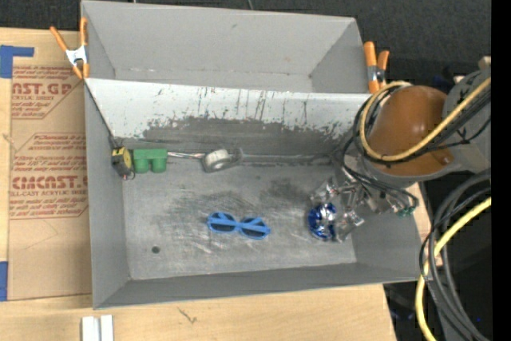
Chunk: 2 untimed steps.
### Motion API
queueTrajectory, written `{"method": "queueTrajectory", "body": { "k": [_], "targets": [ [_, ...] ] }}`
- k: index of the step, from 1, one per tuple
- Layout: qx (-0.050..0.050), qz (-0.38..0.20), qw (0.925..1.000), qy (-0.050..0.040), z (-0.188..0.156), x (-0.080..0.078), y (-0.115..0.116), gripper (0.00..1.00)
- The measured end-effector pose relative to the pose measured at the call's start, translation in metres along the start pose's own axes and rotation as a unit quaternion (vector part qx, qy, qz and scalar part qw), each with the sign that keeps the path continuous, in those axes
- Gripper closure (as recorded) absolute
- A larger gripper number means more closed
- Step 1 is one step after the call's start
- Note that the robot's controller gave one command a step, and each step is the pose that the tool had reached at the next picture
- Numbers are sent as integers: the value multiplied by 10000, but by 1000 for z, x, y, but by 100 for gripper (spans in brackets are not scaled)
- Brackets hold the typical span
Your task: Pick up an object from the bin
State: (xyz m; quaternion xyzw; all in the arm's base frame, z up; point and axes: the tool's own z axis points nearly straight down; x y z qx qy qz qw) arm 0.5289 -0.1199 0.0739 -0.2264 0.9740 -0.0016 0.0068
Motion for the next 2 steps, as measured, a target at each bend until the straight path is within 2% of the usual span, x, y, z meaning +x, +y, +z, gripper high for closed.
{"method": "queueTrajectory", "body": {
  "k": [1,2],
  "targets": [
    [-15,3,10000,35,-48,-3,0,100],
    [-7,4,10000,25,-114,-6,-1,100]
  ]
}}
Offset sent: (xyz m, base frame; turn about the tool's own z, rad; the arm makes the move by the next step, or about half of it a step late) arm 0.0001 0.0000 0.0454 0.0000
